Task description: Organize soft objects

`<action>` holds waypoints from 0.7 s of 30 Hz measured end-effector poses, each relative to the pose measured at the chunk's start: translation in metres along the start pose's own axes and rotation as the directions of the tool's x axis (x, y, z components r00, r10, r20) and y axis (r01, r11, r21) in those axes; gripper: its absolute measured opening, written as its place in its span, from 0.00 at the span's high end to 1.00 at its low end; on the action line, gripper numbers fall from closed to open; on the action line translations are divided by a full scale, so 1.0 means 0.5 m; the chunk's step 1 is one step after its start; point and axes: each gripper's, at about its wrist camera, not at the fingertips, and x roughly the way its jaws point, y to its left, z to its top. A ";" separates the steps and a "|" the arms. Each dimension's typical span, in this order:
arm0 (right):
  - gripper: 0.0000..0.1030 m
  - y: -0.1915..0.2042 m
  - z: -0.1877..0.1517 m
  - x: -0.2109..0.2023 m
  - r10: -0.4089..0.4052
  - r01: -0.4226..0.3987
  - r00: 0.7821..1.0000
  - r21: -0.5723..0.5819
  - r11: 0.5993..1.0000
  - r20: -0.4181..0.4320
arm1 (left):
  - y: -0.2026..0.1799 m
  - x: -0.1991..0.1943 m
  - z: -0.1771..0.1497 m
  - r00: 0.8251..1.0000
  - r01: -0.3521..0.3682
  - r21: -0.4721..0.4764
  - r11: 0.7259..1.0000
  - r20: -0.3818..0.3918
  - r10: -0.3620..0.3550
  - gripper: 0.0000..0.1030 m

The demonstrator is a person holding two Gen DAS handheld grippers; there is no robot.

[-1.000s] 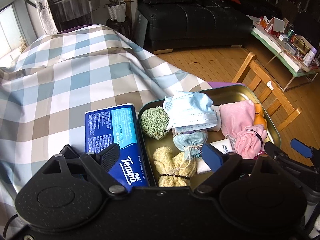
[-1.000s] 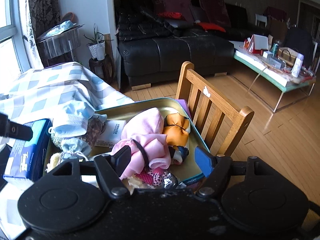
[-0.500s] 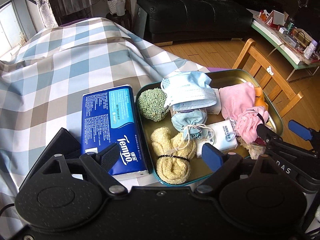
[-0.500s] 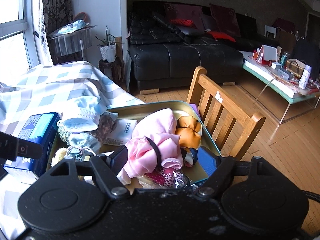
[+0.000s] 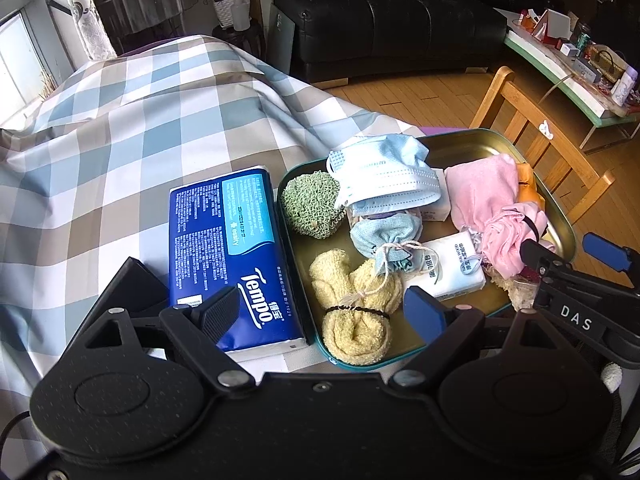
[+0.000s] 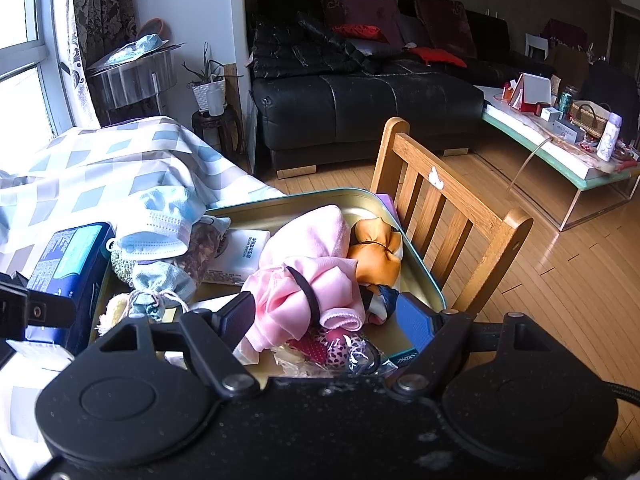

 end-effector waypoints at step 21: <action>0.24 -0.004 -0.002 0.002 0.007 -0.007 1.000 0.017 1.000 -0.005 | 0.004 0.014 -0.002 0.999 -0.008 -0.001 1.000 -0.035 0.008 0.16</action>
